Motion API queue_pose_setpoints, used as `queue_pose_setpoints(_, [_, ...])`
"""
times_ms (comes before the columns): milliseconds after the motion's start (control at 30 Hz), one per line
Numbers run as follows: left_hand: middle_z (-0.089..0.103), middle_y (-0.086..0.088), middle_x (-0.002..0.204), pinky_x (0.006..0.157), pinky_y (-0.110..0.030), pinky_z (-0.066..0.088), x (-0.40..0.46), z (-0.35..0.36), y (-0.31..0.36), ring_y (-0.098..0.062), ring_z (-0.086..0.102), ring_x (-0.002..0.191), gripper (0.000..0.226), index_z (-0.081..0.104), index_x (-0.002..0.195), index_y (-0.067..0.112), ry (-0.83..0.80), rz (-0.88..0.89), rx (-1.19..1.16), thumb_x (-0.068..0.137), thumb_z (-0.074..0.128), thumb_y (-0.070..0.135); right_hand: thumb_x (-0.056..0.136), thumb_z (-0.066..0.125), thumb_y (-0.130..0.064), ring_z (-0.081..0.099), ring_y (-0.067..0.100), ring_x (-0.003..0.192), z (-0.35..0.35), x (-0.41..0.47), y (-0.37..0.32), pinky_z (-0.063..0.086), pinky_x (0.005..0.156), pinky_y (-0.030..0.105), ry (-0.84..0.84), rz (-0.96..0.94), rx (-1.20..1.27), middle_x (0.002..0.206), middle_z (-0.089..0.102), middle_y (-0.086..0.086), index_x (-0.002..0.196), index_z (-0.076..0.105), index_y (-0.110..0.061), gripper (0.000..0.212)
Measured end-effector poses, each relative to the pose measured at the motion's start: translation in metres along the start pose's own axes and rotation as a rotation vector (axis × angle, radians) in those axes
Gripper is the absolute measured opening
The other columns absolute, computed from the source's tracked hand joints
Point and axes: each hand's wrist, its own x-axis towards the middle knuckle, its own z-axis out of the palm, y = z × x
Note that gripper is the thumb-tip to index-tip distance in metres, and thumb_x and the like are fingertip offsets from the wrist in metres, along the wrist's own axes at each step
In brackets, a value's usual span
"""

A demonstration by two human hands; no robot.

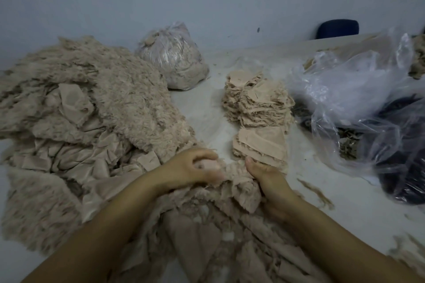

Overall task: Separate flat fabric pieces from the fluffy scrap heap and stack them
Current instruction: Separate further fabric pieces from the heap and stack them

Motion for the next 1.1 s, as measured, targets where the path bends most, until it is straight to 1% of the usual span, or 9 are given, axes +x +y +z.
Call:
queue_pose_setpoints(67, [0.056, 0.011, 0.113, 0.082, -0.007, 0.039, 0.005, 0.012, -0.004, 0.003, 0.051, 0.101, 0.028, 0.067, 0.088, 0.022, 0.029, 0.085, 0.255, 0.071, 0.078, 0.041, 0.082, 0.063, -0.044, 0.07, 0.03, 0.09, 0.004, -0.002, -0.002, 0.055, 0.082, 0.038, -0.035, -0.051, -0.029, 0.099, 0.072, 0.019, 0.093, 0.074, -0.006, 0.041])
queue_pose_setpoints(133, [0.062, -0.01, 0.102, 0.085, -0.026, 0.043, 0.008, 0.017, -0.003, -0.016, 0.056, 0.094, 0.016, 0.067, 0.087, -0.001, 0.115, 0.103, 0.192, 0.085, 0.069, 0.014, 0.067, 0.075, -0.042, 0.069, 0.02, 0.088, 0.003, -0.004, -0.009, 0.054, 0.078, 0.03, -0.055, -0.131, -0.2, 0.099, 0.073, 0.01, 0.097, 0.071, -0.014, 0.041])
queue_pose_setpoints(200, [0.065, -0.017, 0.092, 0.081, -0.033, 0.046, 0.006, 0.013, -0.001, -0.02, 0.059, 0.085, 0.015, 0.064, 0.094, -0.009, 0.197, 0.044, -0.058, 0.092, 0.056, 0.004, 0.062, 0.079, -0.035, 0.069, 0.018, 0.08, -0.005, -0.005, -0.016, 0.054, 0.071, 0.027, -0.081, -0.123, -0.339, 0.094, 0.074, 0.01, 0.098, 0.072, -0.01, 0.043])
queue_pose_setpoints(367, [0.055, 0.011, 0.049, 0.044, -0.011, 0.038, 0.004, -0.002, -0.001, -0.005, 0.05, 0.048, 0.022, 0.062, 0.079, 0.006, 0.36, -0.116, -0.355, 0.096, 0.05, 0.013, 0.07, 0.073, -0.028, 0.046, 0.018, 0.035, -0.03, -0.009, -0.034, 0.039, 0.038, 0.02, -0.219, 0.135, -0.315, 0.063, 0.059, 0.016, 0.074, 0.071, 0.0, 0.029])
queue_pose_setpoints(567, [0.066, 0.02, 0.082, 0.064, -0.004, 0.043, 0.012, 0.012, -0.001, 0.011, 0.062, 0.073, 0.025, 0.069, 0.081, 0.021, 0.204, -0.043, -0.448, 0.096, 0.048, 0.023, 0.056, 0.071, -0.063, 0.063, 0.019, 0.087, -0.032, -0.006, -0.042, 0.049, 0.091, 0.032, -0.259, 0.132, -0.671, 0.102, 0.07, 0.014, 0.104, 0.072, -0.011, 0.071])
queue_pose_setpoints(667, [0.074, 0.01, 0.082, 0.065, -0.009, 0.049, 0.013, 0.018, 0.001, 0.0, 0.069, 0.079, 0.036, 0.077, 0.072, 0.021, 0.084, 0.018, -0.488, 0.094, 0.049, 0.022, 0.058, 0.083, -0.042, 0.058, 0.007, 0.108, -0.01, 0.001, -0.034, 0.049, 0.094, 0.025, -0.154, -0.034, -0.554, 0.119, 0.059, -0.004, 0.133, 0.05, -0.025, 0.083])
queue_pose_setpoints(800, [0.068, 0.002, 0.091, 0.068, -0.007, 0.046, 0.013, 0.019, 0.0, -0.008, 0.063, 0.085, 0.041, 0.068, 0.091, 0.008, 0.122, 0.066, -0.405, 0.08, 0.051, 0.043, 0.074, 0.076, -0.019, 0.062, 0.009, 0.065, 0.007, 0.01, -0.029, 0.049, 0.059, 0.02, -0.171, -0.23, -0.304, 0.079, 0.068, 0.001, 0.087, 0.065, -0.015, 0.018])
queue_pose_setpoints(967, [0.04, 0.01, 0.06, 0.059, -0.019, 0.034, 0.015, 0.016, -0.014, -0.002, 0.037, 0.054, 0.037, 0.041, 0.059, 0.019, 0.218, 0.146, -0.086, 0.091, 0.05, 0.036, 0.08, 0.067, -0.027, 0.044, 0.02, 0.052, 0.003, 0.017, -0.029, 0.04, 0.052, 0.03, 0.016, -0.21, -0.091, 0.062, 0.047, 0.012, 0.062, 0.055, -0.021, 0.022])
queue_pose_setpoints(1100, [0.048, 0.008, 0.059, 0.068, -0.028, 0.04, 0.017, 0.009, -0.027, -0.006, 0.047, 0.058, 0.041, 0.049, 0.059, 0.019, 0.228, 0.127, 0.138, 0.099, 0.045, 0.027, 0.08, 0.066, -0.035, 0.036, 0.022, 0.056, -0.022, 0.019, -0.037, 0.031, 0.052, 0.027, 0.156, -0.241, -0.112, 0.066, 0.045, 0.012, 0.065, 0.056, -0.024, 0.021])
